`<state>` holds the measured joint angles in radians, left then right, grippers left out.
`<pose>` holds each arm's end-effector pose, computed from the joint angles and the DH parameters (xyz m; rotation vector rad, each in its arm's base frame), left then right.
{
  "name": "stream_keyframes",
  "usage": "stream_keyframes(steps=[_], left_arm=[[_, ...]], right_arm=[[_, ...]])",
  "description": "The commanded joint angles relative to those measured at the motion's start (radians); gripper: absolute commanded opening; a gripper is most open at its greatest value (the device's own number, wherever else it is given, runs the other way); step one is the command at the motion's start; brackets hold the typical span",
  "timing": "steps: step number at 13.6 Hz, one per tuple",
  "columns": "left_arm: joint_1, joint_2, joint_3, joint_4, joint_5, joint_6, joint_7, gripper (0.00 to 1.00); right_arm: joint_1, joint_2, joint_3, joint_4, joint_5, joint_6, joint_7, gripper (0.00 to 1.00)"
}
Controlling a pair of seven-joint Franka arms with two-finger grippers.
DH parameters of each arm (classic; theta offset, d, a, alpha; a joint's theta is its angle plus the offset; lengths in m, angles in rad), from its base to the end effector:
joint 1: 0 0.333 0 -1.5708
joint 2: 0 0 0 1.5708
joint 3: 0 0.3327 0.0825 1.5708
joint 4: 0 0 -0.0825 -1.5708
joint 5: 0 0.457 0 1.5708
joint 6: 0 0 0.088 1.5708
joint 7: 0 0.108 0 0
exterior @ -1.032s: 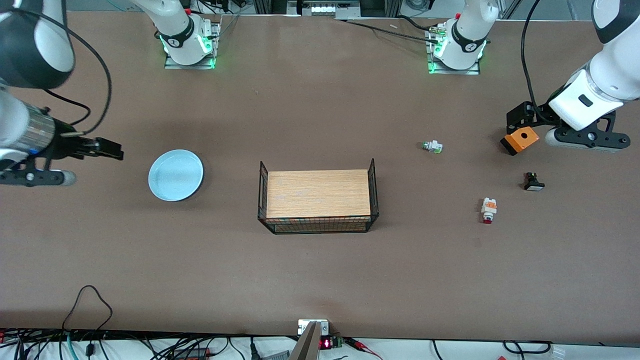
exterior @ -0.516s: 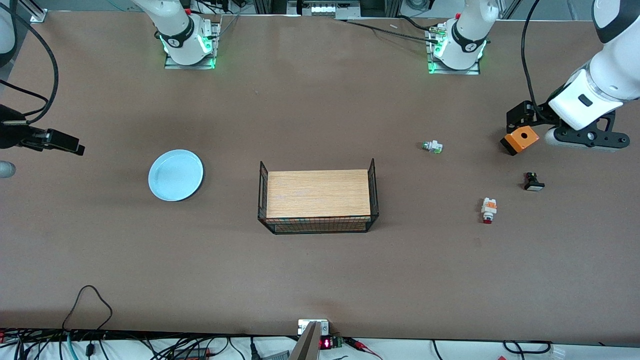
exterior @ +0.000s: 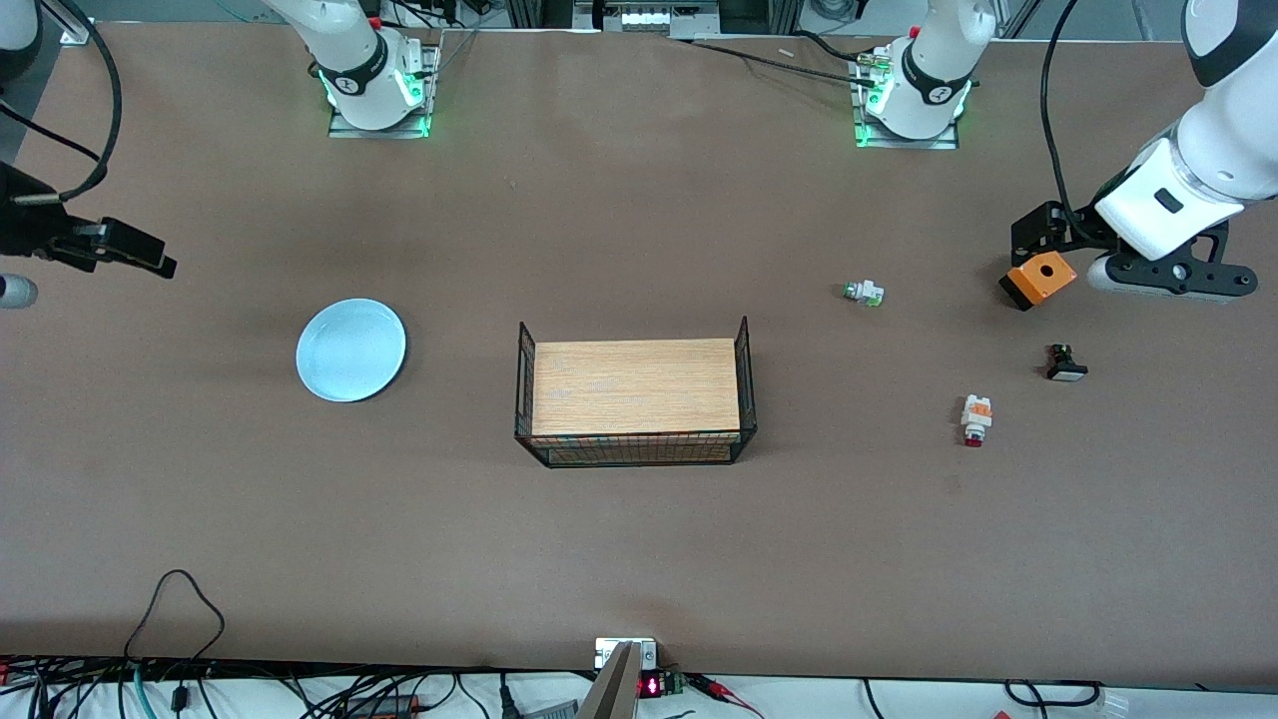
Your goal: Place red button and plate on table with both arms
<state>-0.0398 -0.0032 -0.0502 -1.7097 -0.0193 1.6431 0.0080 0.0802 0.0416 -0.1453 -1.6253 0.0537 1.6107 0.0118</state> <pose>0.6237 -0.0583 0.5725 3.1200 -0.1499 -0.1002 0.6399 -0.0345 0.5879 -3.0889 0.1245 0.0842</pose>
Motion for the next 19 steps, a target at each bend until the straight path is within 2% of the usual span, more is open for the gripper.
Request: stream_keyframes(steps=[1,7,19], left_arm=[[-0.003,0.019,0.001,0.036,-0.008,-0.028,-0.003,1.0],[-0.003,0.019,0.001,0.036,-0.007,-0.026,-0.003,1.0],[-0.002,0.019,0.001,0.036,-0.007,-0.028,-0.003,1.0]], right_arm=[[-0.013,-0.072,0.013,-0.078,-0.017,0.025,-0.033,1.0],[-0.005,-0.072,0.033,-0.038,-0.06,-0.023,-0.035,1.0],[-0.004,-0.074,0.036,-0.027,-0.055,-0.066,-0.038,1.0]])
